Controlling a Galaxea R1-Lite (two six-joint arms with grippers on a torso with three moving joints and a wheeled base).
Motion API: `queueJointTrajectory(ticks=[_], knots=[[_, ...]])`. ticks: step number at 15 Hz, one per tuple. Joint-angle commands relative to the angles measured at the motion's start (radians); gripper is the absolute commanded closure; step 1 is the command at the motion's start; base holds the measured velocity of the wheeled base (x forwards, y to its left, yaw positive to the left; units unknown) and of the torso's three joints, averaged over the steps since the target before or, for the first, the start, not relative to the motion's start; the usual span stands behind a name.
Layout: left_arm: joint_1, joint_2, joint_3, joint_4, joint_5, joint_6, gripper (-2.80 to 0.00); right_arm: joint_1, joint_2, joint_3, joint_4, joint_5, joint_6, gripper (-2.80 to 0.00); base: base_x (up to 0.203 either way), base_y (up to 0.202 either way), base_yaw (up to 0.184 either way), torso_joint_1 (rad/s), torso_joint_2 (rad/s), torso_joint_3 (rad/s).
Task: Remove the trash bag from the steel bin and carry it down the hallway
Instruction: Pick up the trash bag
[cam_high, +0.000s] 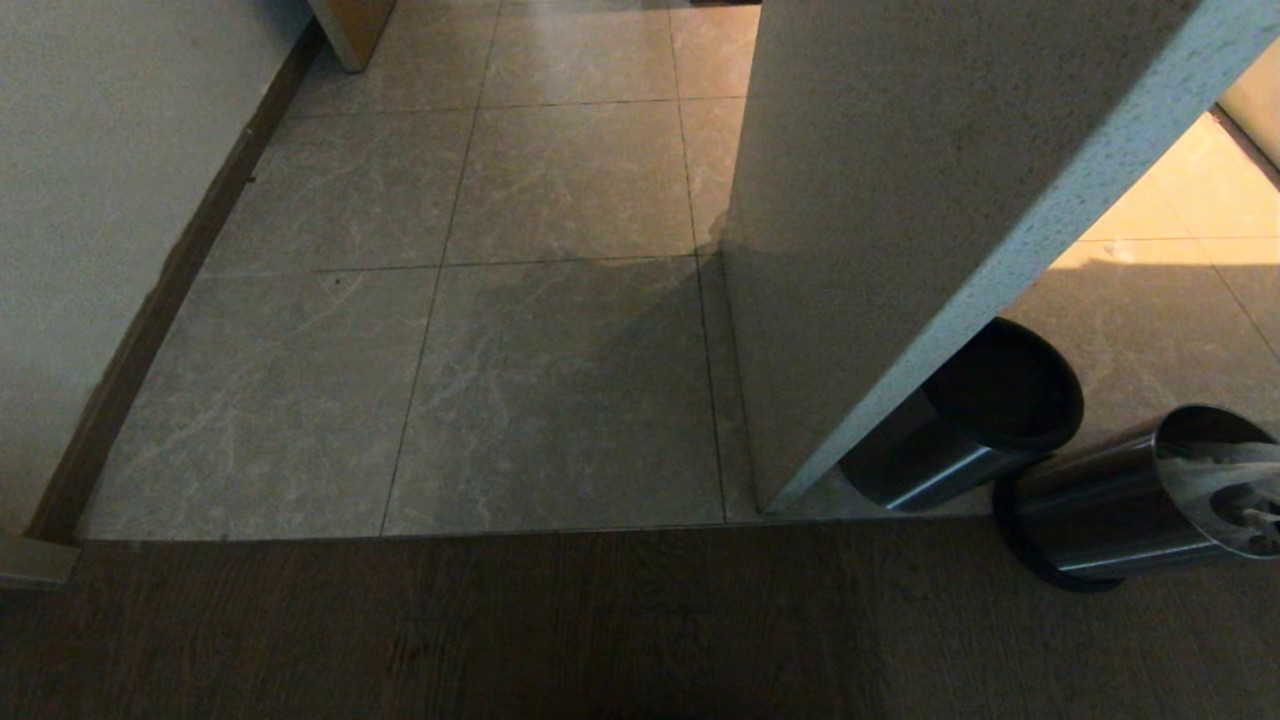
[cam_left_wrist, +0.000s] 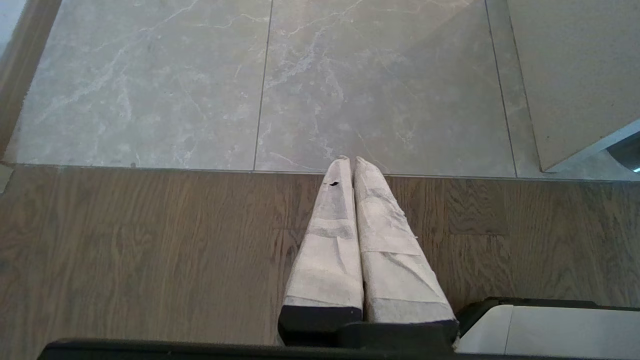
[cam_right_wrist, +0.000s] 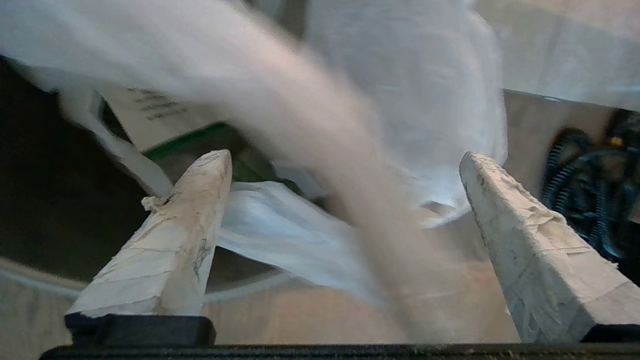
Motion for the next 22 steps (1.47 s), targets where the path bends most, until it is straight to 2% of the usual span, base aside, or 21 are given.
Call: queueJointTrajectory(ticks=[1, 8, 13, 22], knots=[[0.000, 0.000, 0.002, 0.000, 0.000, -0.001, 0.00, 0.008, 0.035, -0.021, -0.003, 0.039, 0.029, -2.80, 0.000, 0.000, 0.000, 0.000, 0.00, 0.000], [0.000, 0.000, 0.000, 0.000, 0.000, -0.001, 0.00, 0.034, 0.098, -0.079, -0.031, 0.056, 0.045, -2.80, 0.000, 0.000, 0.000, 0.000, 0.00, 0.000], [0.000, 0.000, 0.001, 0.000, 0.000, -0.001, 0.00, 0.049, 0.112, -0.105, -0.033, 0.128, 0.045, -2.80, 0.000, 0.000, 0.000, 0.000, 0.00, 0.000], [0.000, 0.000, 0.002, 0.000, 0.000, -0.001, 0.00, 0.055, 0.238, -0.251, -0.033, 0.129, 0.056, -2.80, 0.000, 0.000, 0.000, 0.000, 0.00, 0.000]])
